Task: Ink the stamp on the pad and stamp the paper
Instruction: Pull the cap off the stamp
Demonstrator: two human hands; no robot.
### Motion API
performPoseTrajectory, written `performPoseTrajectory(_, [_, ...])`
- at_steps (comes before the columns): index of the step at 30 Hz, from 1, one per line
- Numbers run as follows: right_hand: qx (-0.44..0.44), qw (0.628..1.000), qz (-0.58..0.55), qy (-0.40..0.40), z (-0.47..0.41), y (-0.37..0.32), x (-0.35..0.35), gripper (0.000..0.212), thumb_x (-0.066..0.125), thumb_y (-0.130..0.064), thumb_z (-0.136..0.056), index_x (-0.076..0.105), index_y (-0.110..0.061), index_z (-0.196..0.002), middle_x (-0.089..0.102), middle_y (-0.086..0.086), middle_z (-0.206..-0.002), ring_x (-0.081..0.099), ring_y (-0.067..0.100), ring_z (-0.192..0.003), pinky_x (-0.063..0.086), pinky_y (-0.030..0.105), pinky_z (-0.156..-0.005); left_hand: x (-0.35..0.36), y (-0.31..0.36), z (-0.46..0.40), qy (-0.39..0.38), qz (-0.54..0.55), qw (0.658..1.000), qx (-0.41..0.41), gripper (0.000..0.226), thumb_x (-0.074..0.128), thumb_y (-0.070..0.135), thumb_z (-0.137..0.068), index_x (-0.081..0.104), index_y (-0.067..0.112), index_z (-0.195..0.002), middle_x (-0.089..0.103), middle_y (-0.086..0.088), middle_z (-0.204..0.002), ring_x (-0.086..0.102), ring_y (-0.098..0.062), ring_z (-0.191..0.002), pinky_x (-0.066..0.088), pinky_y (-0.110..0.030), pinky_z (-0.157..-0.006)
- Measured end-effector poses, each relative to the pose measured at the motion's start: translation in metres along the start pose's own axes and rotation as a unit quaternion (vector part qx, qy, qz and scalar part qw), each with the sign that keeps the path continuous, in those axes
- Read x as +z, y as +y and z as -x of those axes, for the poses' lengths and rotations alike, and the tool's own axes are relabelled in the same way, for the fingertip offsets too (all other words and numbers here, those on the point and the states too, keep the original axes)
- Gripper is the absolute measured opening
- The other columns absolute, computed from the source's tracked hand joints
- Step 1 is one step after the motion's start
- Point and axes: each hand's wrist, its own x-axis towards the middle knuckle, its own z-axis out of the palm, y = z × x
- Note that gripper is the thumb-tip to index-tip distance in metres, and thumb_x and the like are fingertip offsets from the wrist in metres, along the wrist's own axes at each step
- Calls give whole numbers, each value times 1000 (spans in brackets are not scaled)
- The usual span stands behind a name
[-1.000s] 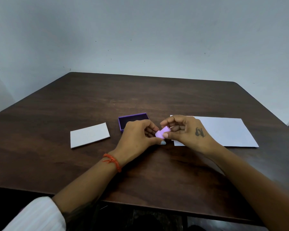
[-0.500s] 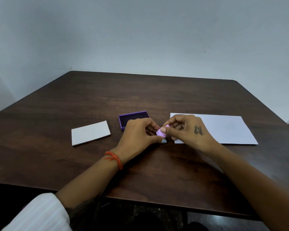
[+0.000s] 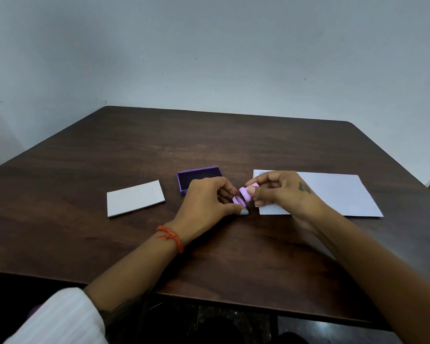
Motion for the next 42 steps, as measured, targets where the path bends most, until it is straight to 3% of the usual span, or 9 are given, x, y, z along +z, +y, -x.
performPoseTrajectory(6, [137, 955, -261, -28, -5, -5, -10, 9, 66, -10, -73, 74, -8, -78, 75, -1, -71, 68, 5, -65, 54, 14, -59, -1, -4, 2, -12, -14, 1000, -16, 36, 85, 31, -54, 67, 20, -84, 69, 9, -75, 60, 0, -66, 45, -7, -56])
performPoseTrajectory(10, [157, 930, -331, -38, -4, -7, -11, 9, 68, -13, -60, 76, -9, -62, 74, 0, -66, 67, 4, -60, 55, 14, -58, -3, -4, 2, -28, -27, 999, -23, 42, 85, 37, -53, 67, 24, -88, 67, 13, -82, 56, 5, -62, 45, -8, -56])
performPoseTrajectory(17, [161, 916, -365, -44, -4, -7, -11, 9, 66, -9, -61, 75, -8, -62, 74, 2, -67, 68, 7, -60, 56, 16, -57, -14, -11, 5, -45, -33, 998, -31, 45, 84, 38, -53, 66, 26, -93, 68, 10, -94, 55, 3, -58, 44, -7, -55])
performPoseTrajectory(21, [159, 913, -372, -59, -4, -7, -12, 19, 65, -6, -62, 75, -6, -78, 75, 5, -74, 69, 8, -65, 56, 17, -59, -22, -12, 7, -50, -41, 998, -27, 43, 83, 39, -54, 66, 27, -92, 68, 10, -91, 58, -3, -60, 48, -14, -57])
performPoseTrajectory(25, [164, 909, -379, -61, -3, -8, -12, 28, 64, -3, -63, 70, -4, -90, 75, 7, -78, 70, 10, -67, 57, 19, -58, -53, -18, -4, 45, -93, 995, -3, 41, 83, 37, -55, 67, 28, -92, 67, 9, -84, 56, -3, -63, 42, -9, -54])
performPoseTrajectory(29, [162, 906, -384, -73, -2, -9, -11, 25, 61, -3, -65, 70, -6, -88, 74, 4, -75, 68, 7, -62, 55, 16, -55, -84, -34, -20, 53, -223, 973, 10, 53, 78, 46, -59, 62, 28, -106, 62, 1, -113, 52, -16, -97, 42, -30, -79])
performPoseTrajectory(32, [159, 905, -387, -78, -3, -10, -10, 24, 61, -2, -65, 74, -7, -84, 74, 5, -76, 68, 8, -62, 54, 16, -53, -91, -50, -20, 41, -260, 965, -22, 66, 72, 59, -58, 54, 35, -117, 52, 1, -130, 34, -22, -121, 32, -41, -95])
performPoseTrajectory(36, [139, 906, -387, -100, -5, -10, -10, 34, 76, -2, -51, 74, -8, -84, 74, 7, -82, 69, 11, -69, 57, 19, -59, -93, -65, -18, 16, -271, 962, -39, 86, 59, 76, -50, 45, 40, -126, 44, 3, -139, 27, -21, -127, 25, -38, -91])
performPoseTrajectory(42, [126, 914, -377, -82, -11, -9, -6, 16, 59, -4, -67, 66, -8, -80, 73, 6, -83, 71, 11, -78, 59, 22, -70, -94, -74, -18, -14, -313, 949, -35, 83, 59, 74, -56, 44, 38, -128, 48, 5, -136, 30, -21, -124, 20, -34, -84])
